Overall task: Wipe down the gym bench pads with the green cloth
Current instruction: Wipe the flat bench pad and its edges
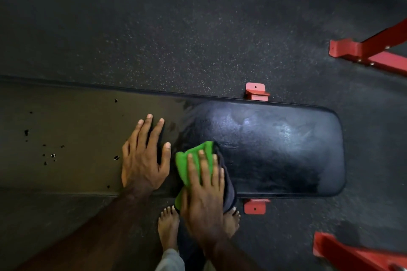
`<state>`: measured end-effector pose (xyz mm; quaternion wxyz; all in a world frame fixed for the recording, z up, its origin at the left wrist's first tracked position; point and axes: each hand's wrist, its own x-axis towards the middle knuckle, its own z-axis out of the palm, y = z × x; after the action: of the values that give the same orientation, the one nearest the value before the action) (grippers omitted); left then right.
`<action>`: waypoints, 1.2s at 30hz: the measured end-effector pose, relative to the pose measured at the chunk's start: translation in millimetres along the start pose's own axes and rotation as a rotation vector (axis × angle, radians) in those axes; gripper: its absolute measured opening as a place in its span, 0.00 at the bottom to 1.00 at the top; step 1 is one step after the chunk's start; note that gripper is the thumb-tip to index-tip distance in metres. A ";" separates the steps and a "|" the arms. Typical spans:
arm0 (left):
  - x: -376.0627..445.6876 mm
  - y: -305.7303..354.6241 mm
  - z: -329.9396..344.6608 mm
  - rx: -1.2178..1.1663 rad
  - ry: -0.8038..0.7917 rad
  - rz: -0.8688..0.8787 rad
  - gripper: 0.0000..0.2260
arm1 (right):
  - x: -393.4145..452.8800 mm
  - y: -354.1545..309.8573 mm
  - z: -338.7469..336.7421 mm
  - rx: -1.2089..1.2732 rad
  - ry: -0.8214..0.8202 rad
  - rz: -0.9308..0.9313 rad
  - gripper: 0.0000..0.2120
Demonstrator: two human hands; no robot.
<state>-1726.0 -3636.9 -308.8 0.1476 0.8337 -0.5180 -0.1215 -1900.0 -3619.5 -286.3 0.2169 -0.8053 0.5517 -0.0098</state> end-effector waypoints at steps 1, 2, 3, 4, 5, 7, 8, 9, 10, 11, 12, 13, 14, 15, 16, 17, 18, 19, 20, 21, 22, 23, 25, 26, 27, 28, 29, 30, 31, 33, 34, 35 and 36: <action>-0.1 0.4 0.2 -0.002 0.005 -0.001 0.27 | 6.8 8.4 -3.9 -0.031 -0.077 -0.138 0.39; -0.3 -1.0 -0.1 -0.003 0.008 -0.001 0.27 | 15.9 20.7 -9.0 -0.055 -0.124 -0.260 0.38; 0.4 -0.9 0.0 -0.003 0.011 0.002 0.27 | 25.2 36.2 -15.0 -0.087 -0.126 -0.336 0.38; 0.1 -1.8 0.5 0.000 0.008 0.004 0.27 | 33.3 50.2 -19.8 -0.102 -0.080 -0.329 0.37; 0.4 -1.4 0.6 0.004 0.006 0.005 0.27 | 42.6 64.4 -23.9 -0.089 0.012 -0.230 0.37; -0.5 -1.5 0.3 0.015 -0.002 0.002 0.27 | 61.4 75.8 -31.5 0.019 0.226 0.134 0.35; 0.1 -0.9 0.4 0.013 -0.003 0.009 0.27 | 69.3 68.6 -31.2 0.054 0.299 0.302 0.35; 0.6 -0.9 0.5 0.013 -0.004 0.012 0.27 | 75.6 53.6 -28.6 0.070 0.334 0.432 0.35; 0.7 -1.7 0.6 0.014 -0.007 0.009 0.27 | 79.8 37.0 -26.3 0.072 0.331 0.485 0.36; 0.4 -2.4 0.7 0.015 -0.008 0.006 0.27 | 79.3 23.3 -24.1 0.060 0.285 0.440 0.36; 0.1 -1.2 0.9 0.015 -0.005 0.003 0.27 | 76.3 14.8 -23.8 0.039 0.197 0.300 0.37; -0.5 -1.0 0.6 0.015 0.001 0.002 0.27 | 71.1 13.0 -22.8 0.008 0.091 0.087 0.37; 0.3 0.3 0.8 0.016 0.006 0.005 0.27 | 71.0 19.9 -28.3 -0.031 -0.003 -0.140 0.37; 0.3 -0.3 0.2 0.015 0.007 0.008 0.27 | 79.2 34.6 -35.1 -0.060 -0.072 -0.324 0.37; 1.8 0.7 -0.2 0.012 0.005 0.008 0.27 | 91.6 51.8 -40.8 -0.088 -0.093 -0.410 0.37; 1.5 0.1 -0.4 0.012 0.002 0.004 0.27 | 101.5 64.2 -43.6 -0.099 -0.045 -0.375 0.37; 1.7 0.0 0.2 0.014 -0.002 0.001 0.27 | 111.3 71.8 -45.6 -0.063 0.056 -0.229 0.36; -0.1 -0.6 0.5 0.018 -0.009 -0.001 0.27 | 117.5 70.3 -44.8 0.013 0.176 0.001 0.36; -0.5 -0.2 0.9 0.019 -0.008 0.002 0.27 | 122.2 59.2 -41.1 0.081 0.281 0.234 0.35; -0.6 -0.3 1.2 0.018 -0.002 0.007 0.27 | 125.8 40.4 -36.4 0.124 0.328 0.384 0.35; -0.3 -0.7 1.3 0.017 0.004 0.010 0.27 | 127.1 22.0 -32.2 0.119 0.323 0.416 0.36; -0.1 -1.2 1.6 0.015 0.009 0.011 0.27 | 124.5 8.7 -28.5 0.086 0.264 0.316 0.37; -0.1 -0.9 1.7 0.008 0.013 0.010 0.26 | 116.9 3.5 -26.3 -0.017 0.068 -0.085 0.37; 0.1 -0.7 1.8 0.012 0.011 0.008 0.26 | 120.2 11.0 -31.7 -0.053 -0.004 -0.271 0.36; 0.4 -0.9 1.4 0.019 0.007 0.005 0.26 | 129.3 21.5 -38.6 -0.078 -0.055 -0.401 0.35; 0.9 -0.4 1.0 0.024 0.004 0.007 0.26 | 138.4 30.7 -41.5 -0.096 -0.057 -0.439 0.35; 1.3 -1.1 -0.2 0.027 0.004 0.006 0.26 | 148.1 33.8 -41.7 -0.091 -0.013 -0.379 0.35; 1.8 -0.7 -0.7 0.025 0.003 0.006 0.26 | 155.2 34.4 -41.7 -0.049 0.062 -0.223 0.35; 1.8 1.6 -0.3 0.023 0.000 0.009 0.26 | 159.3 28.3 -41.8 0.022 0.162 -0.015 0.35; 0.6 -0.1 -0.7 0.016 -0.006 0.014 0.27 | 163.3 -7.5 -30.9 0.137 0.321 0.334 0.34; 0.6 -2.1 -0.4 0.005 -0.012 0.023 0.28 | 163.2 -28.9 -25.9 0.158 0.340 0.400 0.33; 0.6 -4.6 0.5 -0.007 -0.021 0.034 0.30 | 160.9 -46.9 -21.9 0.156 0.316 0.345 0.33; 0.6 -7.5 1.1 -0.019 -0.026 0.043 0.32 | 157.0 -58.3 -17.4 0.140 0.244 0.196 0.33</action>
<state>-1719.9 -3634.4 -312.6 0.1512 0.8193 -0.5366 -0.1338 -1791.5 -3748.3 -284.6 0.2041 -0.7232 0.6479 -0.1246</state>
